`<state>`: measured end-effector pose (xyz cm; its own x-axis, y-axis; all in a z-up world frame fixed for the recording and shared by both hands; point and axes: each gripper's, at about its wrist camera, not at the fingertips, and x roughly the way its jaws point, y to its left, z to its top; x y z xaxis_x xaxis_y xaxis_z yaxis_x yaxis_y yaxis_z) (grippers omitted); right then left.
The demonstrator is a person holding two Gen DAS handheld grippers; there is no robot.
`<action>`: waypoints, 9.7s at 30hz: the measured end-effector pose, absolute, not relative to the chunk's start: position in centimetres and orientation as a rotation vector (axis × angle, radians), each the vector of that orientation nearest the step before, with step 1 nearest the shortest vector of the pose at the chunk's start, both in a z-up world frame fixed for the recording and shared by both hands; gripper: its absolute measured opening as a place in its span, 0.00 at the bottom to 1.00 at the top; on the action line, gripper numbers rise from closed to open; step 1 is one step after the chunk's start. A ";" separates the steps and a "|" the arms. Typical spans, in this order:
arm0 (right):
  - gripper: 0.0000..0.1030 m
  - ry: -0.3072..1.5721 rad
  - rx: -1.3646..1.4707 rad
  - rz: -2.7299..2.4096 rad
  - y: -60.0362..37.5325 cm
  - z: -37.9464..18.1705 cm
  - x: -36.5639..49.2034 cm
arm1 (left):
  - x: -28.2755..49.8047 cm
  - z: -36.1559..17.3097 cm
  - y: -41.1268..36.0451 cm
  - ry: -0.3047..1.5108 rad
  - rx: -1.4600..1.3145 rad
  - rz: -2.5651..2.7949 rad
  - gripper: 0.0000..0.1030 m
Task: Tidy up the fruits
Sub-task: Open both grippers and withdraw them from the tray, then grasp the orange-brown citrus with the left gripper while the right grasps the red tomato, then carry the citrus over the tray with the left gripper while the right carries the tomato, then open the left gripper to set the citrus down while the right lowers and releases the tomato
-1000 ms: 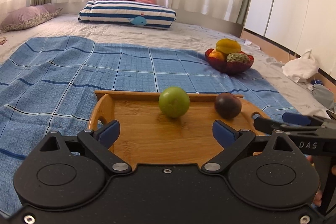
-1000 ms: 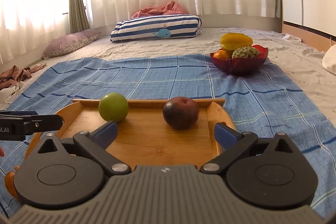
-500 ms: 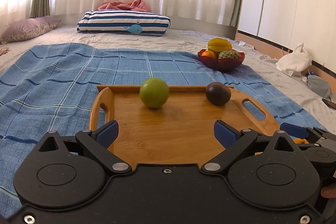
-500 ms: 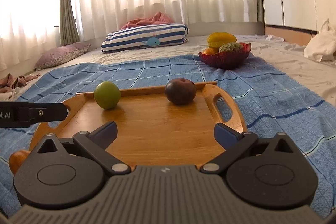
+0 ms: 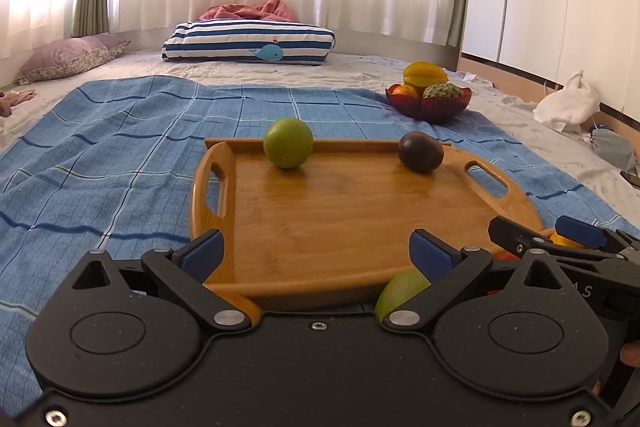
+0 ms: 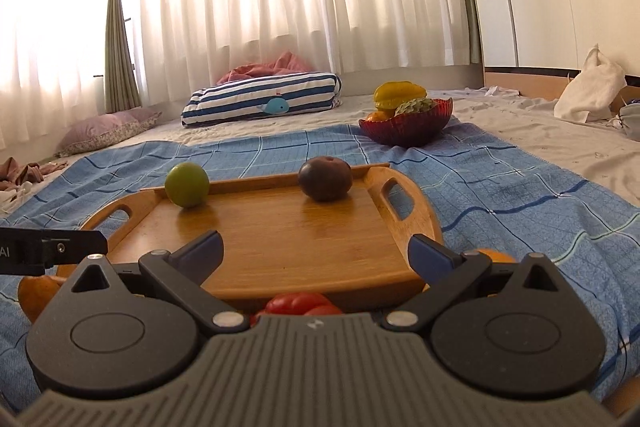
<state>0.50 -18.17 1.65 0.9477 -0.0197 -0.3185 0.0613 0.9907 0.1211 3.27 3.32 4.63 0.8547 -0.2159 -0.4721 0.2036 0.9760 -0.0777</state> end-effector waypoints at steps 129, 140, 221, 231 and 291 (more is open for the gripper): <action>0.64 0.301 0.113 -0.044 -17.0 2.8 -1.6 | 1.6 5.5 4.0 0.434 0.046 -0.106 0.49; 0.64 0.261 0.126 -0.027 -18.7 4.8 0.6 | 3.9 6.7 3.3 0.431 0.036 -0.128 0.49; 0.64 0.690 0.330 0.005 -25.1 2.8 20.1 | 27.1 2.5 4.3 0.736 -0.106 -0.057 0.49; 0.65 0.683 0.337 0.006 -25.2 2.6 20.1 | 27.2 2.2 4.0 0.737 -0.098 -0.059 0.49; 0.62 0.749 0.130 0.018 -21.4 2.8 19.0 | 18.7 6.1 3.9 0.650 -0.063 -0.200 0.70</action>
